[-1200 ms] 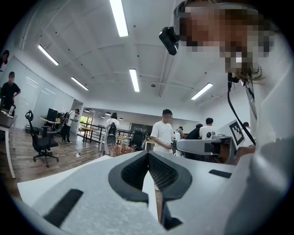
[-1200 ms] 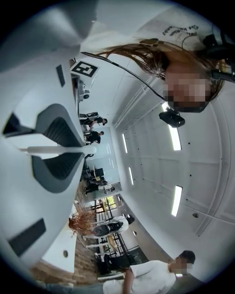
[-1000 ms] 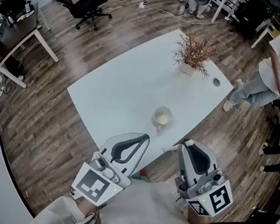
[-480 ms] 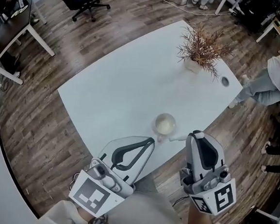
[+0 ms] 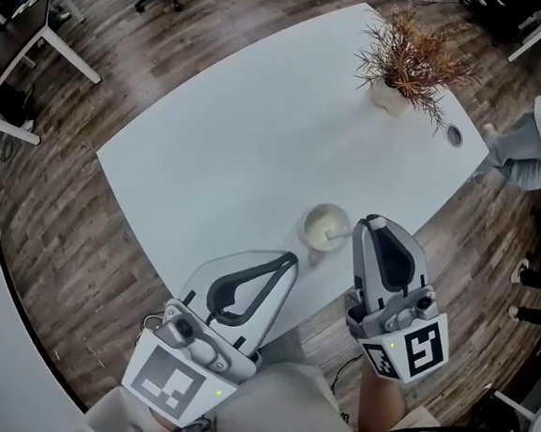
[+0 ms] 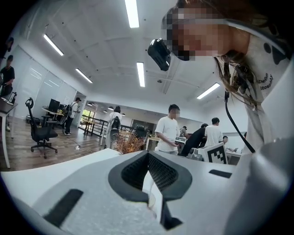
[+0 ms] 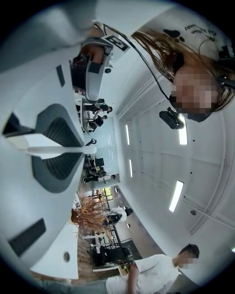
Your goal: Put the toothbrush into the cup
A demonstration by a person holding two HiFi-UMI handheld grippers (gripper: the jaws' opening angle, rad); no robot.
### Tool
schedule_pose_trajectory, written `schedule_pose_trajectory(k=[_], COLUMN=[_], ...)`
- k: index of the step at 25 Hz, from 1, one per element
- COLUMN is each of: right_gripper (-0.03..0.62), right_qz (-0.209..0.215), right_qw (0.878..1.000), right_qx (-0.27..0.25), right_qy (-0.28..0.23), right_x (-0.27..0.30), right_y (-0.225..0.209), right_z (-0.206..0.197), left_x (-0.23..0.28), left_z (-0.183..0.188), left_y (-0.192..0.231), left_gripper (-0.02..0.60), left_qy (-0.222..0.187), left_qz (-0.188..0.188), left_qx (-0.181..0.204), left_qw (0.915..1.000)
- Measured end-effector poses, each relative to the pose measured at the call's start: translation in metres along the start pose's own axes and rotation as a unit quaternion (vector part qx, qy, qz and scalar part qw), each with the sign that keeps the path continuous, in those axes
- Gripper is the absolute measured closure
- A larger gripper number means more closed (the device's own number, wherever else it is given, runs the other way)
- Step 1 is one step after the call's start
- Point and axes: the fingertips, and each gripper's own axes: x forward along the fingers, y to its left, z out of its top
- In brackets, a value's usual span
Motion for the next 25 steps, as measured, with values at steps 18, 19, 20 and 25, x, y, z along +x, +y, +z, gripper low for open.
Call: schedule_pose_trajectory(k=[18, 19, 20, 25], right_gripper=[0.546, 0.546, 0.546, 0.545], right_qz=[0.012, 0.012, 0.013, 0.015], right_qw=[0.999, 0.999, 0.999, 0.998], right_qx=[0.006, 0.006, 0.007, 0.011], right_qy=[0.05, 0.051, 0.052, 0.059], right_x=[0.017, 0.017, 0.017, 0.021], right_y=[-0.011, -0.011, -0.011, -0.011], right_z=[-0.062, -0.063, -0.064, -0.071], left_x=[0.027, 0.028, 0.029, 0.03], left_z=[-0.021, -0.021, -0.022, -0.027], left_y=[0.001, 0.001, 0.0, 0.002], left_gripper=[0.573, 0.572, 0.572, 0.572], left_qy=[0.014, 0.014, 0.015, 0.014], left_qz=[-0.016, -0.017, -0.019, -0.018], left_qx=[-0.03, -0.032, -0.034, -0.051], left_qw=[0.9993, 0.9992, 0.9991, 0.9985])
